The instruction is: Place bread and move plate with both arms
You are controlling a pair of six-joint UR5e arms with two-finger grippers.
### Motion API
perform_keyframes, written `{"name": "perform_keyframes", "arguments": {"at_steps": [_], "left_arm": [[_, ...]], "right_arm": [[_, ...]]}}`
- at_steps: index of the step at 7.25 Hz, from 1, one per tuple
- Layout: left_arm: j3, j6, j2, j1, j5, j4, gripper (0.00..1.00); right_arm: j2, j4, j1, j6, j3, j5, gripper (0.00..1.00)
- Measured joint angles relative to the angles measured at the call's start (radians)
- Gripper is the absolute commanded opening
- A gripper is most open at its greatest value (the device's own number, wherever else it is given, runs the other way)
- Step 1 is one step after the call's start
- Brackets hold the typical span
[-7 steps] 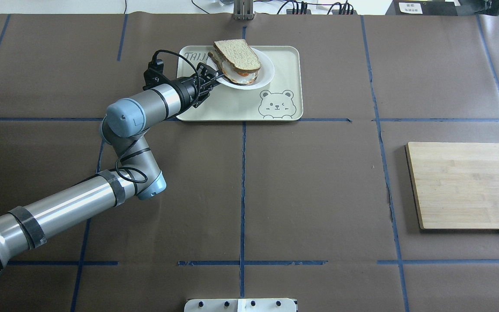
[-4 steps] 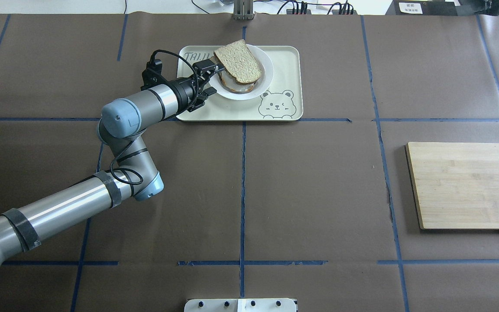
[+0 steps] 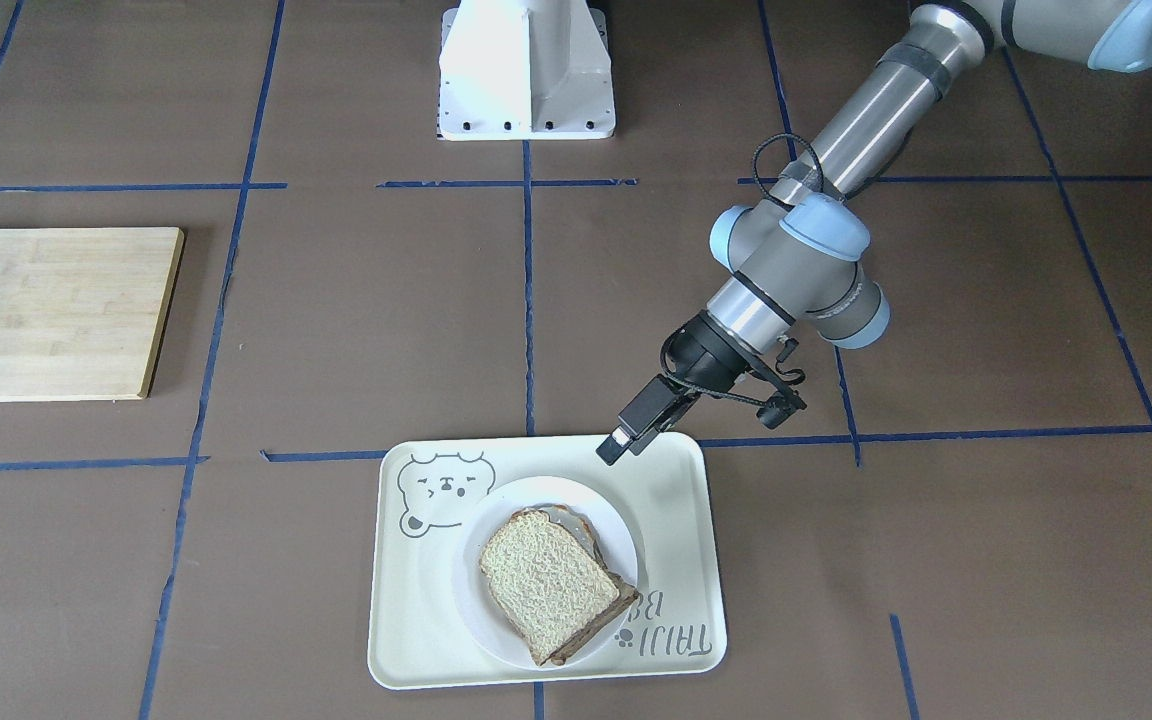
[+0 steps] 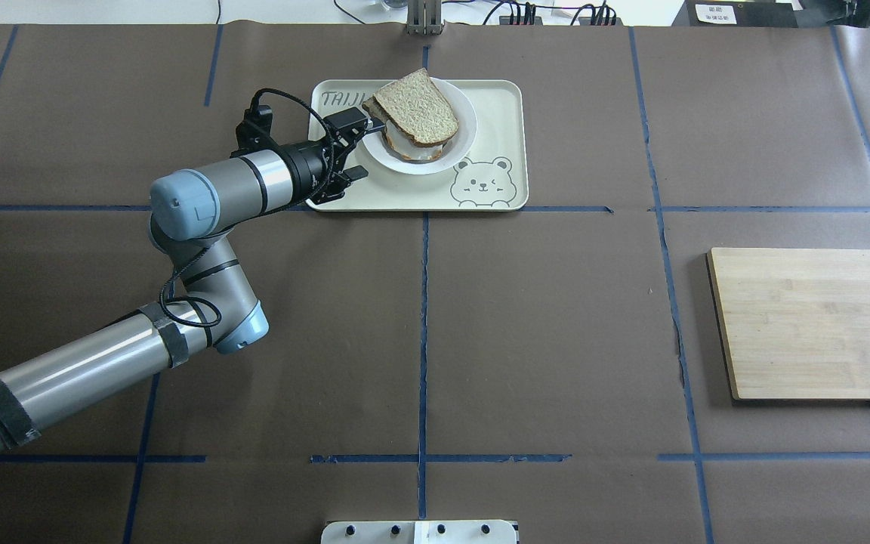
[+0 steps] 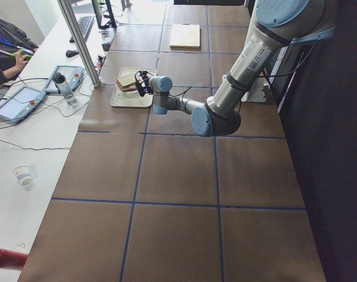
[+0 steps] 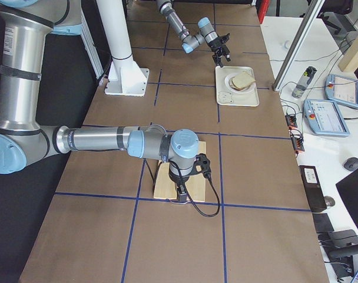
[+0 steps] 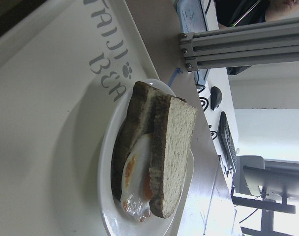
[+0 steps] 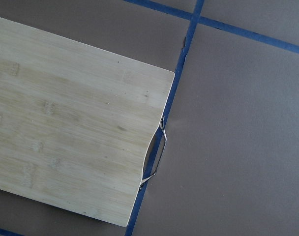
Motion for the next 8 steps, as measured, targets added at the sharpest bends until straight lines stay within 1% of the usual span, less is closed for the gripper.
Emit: {"name": "perform_keyframes", "arguments": {"at_steps": [2, 4, 5, 6, 8], "left_arm": [[-0.154, 0.157, 0.070, -0.048, -0.123, 0.208, 1.00], [-0.316, 0.414, 0.158, -0.122, -0.242, 0.469, 1.00], [-0.406, 0.579, 0.203, -0.156, -0.286, 0.627, 1.00], [-0.504, 0.768, 0.247, -0.180, -0.305, 0.806, 1.00], [-0.666, 1.160, 0.286, -0.229, -0.306, 1.179, 1.00]], "right_arm": [[0.002, 0.000, 0.000, 0.001, 0.000, 0.000, 1.00], [0.003, -0.001, 0.000, 0.001, 0.000, 0.003, 1.00], [0.003, 0.000, 0.000, 0.001, 0.000, 0.004, 1.00], [0.003, 0.000, 0.000, 0.001, 0.000, 0.004, 1.00], [0.003, -0.001, 0.000, 0.001, -0.001, 0.006, 1.00]]}}
